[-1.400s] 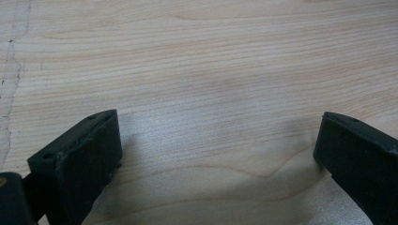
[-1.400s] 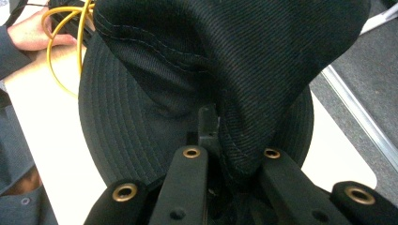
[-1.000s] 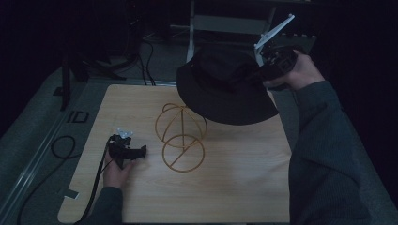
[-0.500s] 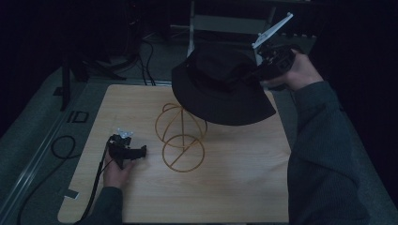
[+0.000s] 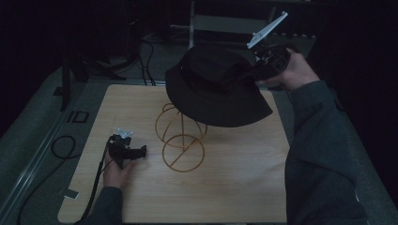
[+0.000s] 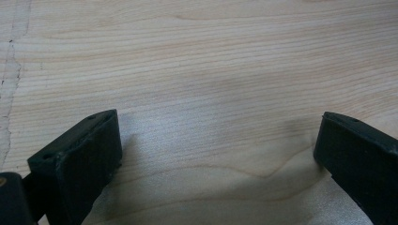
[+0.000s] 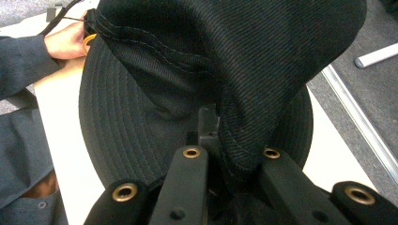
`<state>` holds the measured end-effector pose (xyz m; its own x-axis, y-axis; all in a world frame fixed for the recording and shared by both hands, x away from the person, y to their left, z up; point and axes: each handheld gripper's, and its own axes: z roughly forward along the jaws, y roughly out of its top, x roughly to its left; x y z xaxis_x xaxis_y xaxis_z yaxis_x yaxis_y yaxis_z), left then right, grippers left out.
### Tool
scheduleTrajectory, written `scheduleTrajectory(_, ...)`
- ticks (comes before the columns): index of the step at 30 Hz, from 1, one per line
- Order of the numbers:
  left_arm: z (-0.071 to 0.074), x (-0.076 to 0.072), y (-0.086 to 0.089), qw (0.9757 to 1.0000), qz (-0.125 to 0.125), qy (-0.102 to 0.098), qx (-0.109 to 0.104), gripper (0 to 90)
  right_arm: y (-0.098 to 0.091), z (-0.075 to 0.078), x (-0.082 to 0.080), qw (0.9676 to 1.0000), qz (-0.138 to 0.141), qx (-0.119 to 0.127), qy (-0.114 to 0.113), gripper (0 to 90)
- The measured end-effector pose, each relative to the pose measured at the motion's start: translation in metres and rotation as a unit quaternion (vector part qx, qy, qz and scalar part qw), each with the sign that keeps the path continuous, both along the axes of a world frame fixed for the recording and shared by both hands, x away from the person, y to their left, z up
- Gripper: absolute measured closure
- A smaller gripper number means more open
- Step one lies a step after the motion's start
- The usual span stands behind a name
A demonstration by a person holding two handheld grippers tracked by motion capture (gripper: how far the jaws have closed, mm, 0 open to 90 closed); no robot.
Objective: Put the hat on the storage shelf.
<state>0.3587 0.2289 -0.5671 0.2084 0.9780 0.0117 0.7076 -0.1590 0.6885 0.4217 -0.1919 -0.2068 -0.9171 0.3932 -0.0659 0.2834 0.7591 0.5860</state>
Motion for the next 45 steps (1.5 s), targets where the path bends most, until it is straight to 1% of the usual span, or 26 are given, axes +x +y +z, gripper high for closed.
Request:
scheduleTrajectory(9,0.000,0.000,0.000,1.0000,0.000,0.000,0.000,1.5,0.006,0.001,-0.002,0.9999,0.011,0.001,0.002,87.5)
scheduleTrajectory(18,0.000,0.000,0.000,1.0000,0.001,0.000,-0.001,1.5,0.013,-0.002,-0.003,0.9996,0.027,0.005,0.003,87.5)
scheduleTrajectory(24,0.000,0.000,0.000,1.0000,0.000,0.001,0.000,1.5,0.017,-0.004,-0.007,0.9993,0.036,0.008,0.003,87.4)
scheduleTrajectory(31,0.000,0.000,0.000,1.0000,0.000,0.001,0.000,1.5,0.025,-0.009,-0.011,0.9989,0.048,-0.004,0.001,87.4)
scheduleTrajectory(39,0.000,0.000,0.000,1.0000,0.000,0.001,0.000,1.5,0.039,-0.017,-0.015,0.9978,0.066,-0.006,0.004,87.3)
scheduleTrajectory(45,0.000,0.000,0.000,1.0000,0.000,0.001,-0.001,1.5,0.049,-0.024,-0.015,0.9971,0.073,-0.022,0.005,87.3)
